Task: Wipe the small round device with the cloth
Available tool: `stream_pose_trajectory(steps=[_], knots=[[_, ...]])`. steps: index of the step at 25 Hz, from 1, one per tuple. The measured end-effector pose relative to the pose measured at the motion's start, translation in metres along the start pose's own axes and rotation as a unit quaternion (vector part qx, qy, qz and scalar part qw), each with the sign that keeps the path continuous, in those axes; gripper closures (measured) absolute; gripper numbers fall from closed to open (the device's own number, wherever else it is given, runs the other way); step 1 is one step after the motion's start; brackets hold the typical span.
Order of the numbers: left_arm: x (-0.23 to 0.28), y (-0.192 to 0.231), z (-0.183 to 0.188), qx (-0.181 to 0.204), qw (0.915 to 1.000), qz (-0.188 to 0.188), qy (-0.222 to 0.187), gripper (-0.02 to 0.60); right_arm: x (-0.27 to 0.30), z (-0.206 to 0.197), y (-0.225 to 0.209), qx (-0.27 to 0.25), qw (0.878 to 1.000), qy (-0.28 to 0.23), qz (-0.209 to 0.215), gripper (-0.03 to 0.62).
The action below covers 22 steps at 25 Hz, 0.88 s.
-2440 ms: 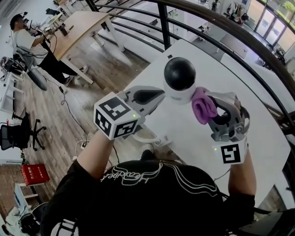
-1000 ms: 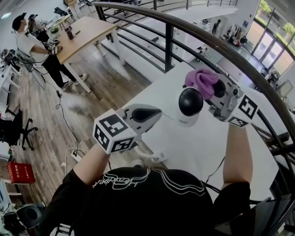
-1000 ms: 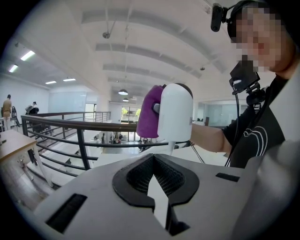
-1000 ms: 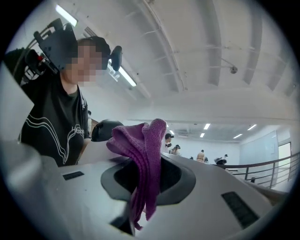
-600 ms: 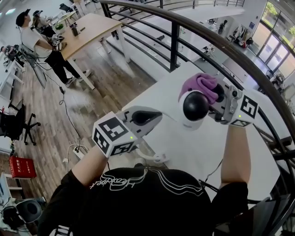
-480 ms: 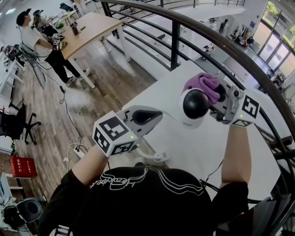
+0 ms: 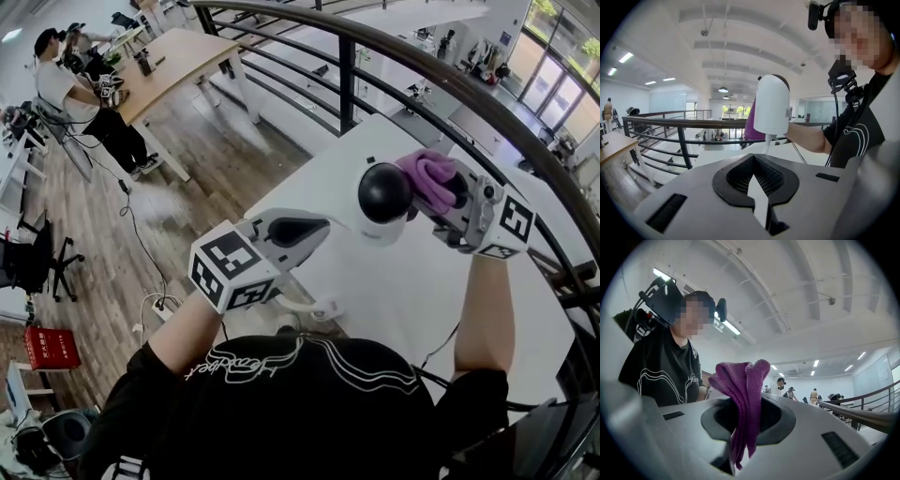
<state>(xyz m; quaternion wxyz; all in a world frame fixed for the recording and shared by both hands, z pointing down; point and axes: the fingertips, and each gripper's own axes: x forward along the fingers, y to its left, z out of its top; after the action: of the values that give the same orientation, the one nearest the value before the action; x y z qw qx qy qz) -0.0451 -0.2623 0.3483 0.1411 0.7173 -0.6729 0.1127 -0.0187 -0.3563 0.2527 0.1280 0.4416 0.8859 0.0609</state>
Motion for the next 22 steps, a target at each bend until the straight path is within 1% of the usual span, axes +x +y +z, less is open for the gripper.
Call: stream_pose_trajectory(steps=[5,13,18,20,22], knots=[[0.002,-0.002,-0.001,-0.004,1.0000,0.002,-0.005,0.572,-0.013,-0.004,0.011,0.009,1.000,0.003,-0.017,0.533],[0.005,-0.006,-0.005,-0.013,0.9999,0.008,-0.005,0.572,-0.031,-0.016,0.039,0.037,0.998,-0.016,-0.038,0.533],[0.007,-0.007,-0.004,-0.008,0.9999,0.011,-0.006,0.572,-0.044,-0.030,0.056,0.069,0.996,-0.017,-0.049,0.533],[0.005,-0.003,-0.005,-0.005,0.9998,0.016,-0.007,0.572,-0.048,-0.035,0.059,0.086,0.994,-0.021,-0.064,0.533],[-0.001,0.001,0.000,0.001,0.9997,0.024,-0.009,0.572,-0.048,-0.038,0.062,0.082,0.992,-0.003,-0.100,0.533]])
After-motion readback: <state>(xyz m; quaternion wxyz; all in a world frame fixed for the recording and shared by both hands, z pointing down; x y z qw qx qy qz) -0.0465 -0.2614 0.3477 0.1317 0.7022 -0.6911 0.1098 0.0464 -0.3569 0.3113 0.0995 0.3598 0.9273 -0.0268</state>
